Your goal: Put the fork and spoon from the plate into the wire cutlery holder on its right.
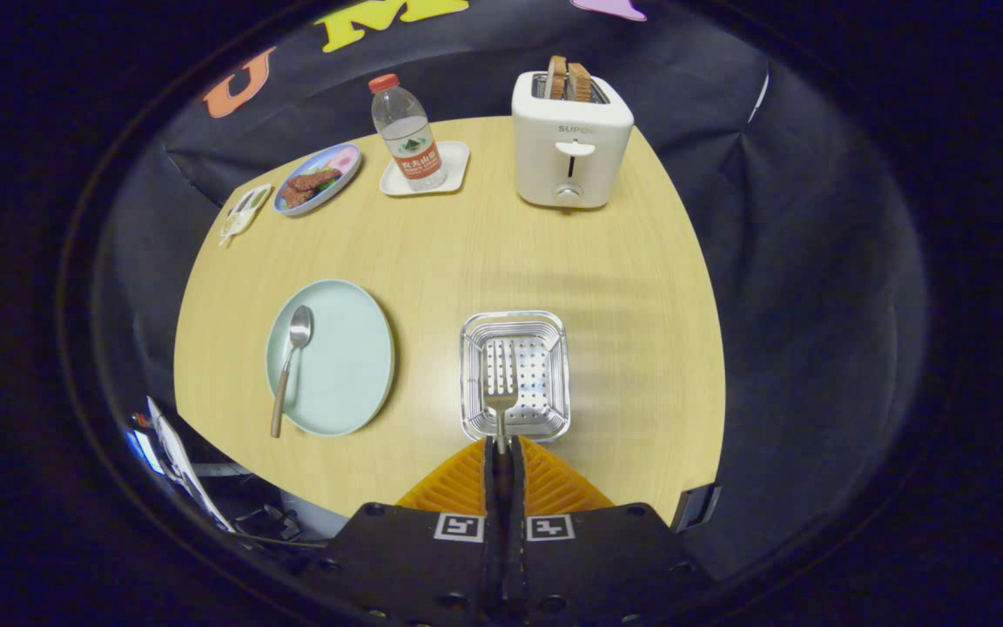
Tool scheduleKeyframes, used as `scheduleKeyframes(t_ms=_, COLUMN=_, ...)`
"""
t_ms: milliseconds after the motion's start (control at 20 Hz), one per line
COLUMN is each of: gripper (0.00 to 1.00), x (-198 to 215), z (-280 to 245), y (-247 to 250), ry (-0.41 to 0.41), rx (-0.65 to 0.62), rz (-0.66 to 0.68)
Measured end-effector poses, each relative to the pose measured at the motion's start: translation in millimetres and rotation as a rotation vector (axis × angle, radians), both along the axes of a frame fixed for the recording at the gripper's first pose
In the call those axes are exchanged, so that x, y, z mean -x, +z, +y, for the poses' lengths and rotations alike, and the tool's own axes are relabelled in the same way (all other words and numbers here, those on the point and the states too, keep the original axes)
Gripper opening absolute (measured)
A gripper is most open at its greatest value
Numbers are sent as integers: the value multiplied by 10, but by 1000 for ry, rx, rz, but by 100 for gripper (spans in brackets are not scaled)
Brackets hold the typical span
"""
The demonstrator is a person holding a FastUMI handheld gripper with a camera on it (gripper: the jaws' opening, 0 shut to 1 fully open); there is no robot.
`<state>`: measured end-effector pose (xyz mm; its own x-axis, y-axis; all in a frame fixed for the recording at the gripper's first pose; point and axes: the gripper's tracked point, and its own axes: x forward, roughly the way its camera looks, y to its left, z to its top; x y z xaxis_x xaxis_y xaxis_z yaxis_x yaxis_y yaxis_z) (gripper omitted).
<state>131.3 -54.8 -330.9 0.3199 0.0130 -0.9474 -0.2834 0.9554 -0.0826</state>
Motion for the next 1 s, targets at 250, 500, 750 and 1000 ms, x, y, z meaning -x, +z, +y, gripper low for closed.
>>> scheduleKeyframes(t_ms=250, gripper=3, x=-44, z=6, y=-78, ry=-31, rx=30, rz=35)
scheduleKeyframes(t_ms=500, gripper=10, x=-45, z=55, y=-42, ry=-18, rx=36, rz=13)
scheduleKeyframes(t_ms=750, gripper=29, x=-6, z=129, y=-4, ry=0, rx=40, rz=-30)
scheduleKeyframes(t_ms=1000, gripper=45, x=3, z=390, y=41, ry=4, rx=-5, rz=-108)
